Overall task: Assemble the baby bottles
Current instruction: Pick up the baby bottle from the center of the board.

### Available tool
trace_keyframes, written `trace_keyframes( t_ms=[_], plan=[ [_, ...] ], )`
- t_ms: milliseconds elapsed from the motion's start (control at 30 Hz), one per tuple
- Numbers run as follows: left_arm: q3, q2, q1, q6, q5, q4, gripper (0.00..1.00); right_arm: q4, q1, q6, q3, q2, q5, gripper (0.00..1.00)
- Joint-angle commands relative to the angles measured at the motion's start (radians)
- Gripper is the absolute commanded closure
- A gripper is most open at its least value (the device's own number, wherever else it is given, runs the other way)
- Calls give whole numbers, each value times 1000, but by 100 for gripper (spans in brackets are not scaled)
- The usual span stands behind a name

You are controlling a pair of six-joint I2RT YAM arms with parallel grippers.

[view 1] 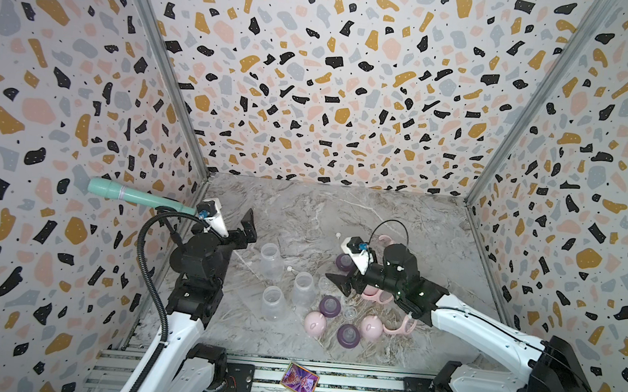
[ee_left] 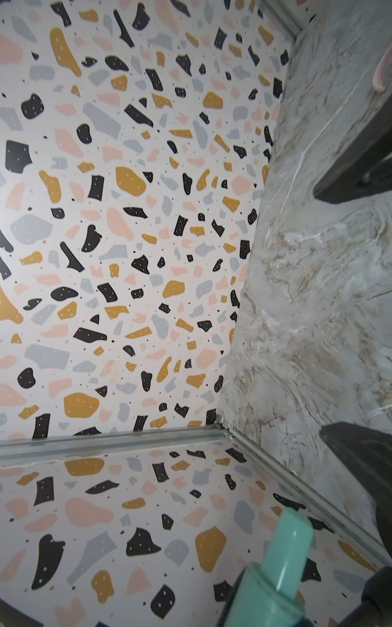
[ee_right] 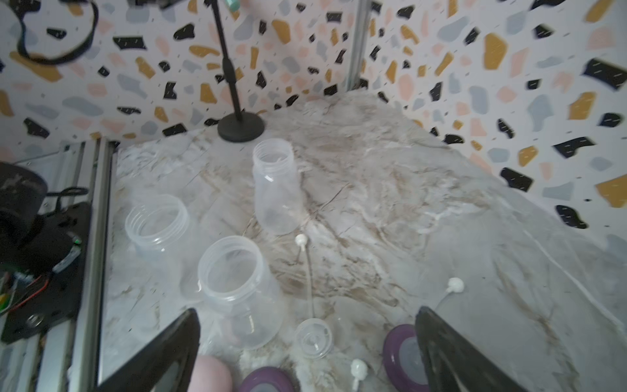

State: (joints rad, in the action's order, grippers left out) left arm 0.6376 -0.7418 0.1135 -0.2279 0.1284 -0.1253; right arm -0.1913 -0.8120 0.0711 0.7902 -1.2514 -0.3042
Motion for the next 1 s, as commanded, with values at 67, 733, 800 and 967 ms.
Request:
trace_keyframes(
  t_ms=[67,733,800,967],
  plan=[
    [103,32,3,-7,-127,221,0,75,-47,32,66,-76,-61,1],
    [119,145,3,-17,-147,372,0,73,-139,75,227,-330,-132,0],
    [129,153,3,-16,-147,388,0,57,-145,74,228,-346,-136,1],
    [151,176,3,-7,-144,412,0,28,-155,65,228,-384,-133,6]
  ],
)
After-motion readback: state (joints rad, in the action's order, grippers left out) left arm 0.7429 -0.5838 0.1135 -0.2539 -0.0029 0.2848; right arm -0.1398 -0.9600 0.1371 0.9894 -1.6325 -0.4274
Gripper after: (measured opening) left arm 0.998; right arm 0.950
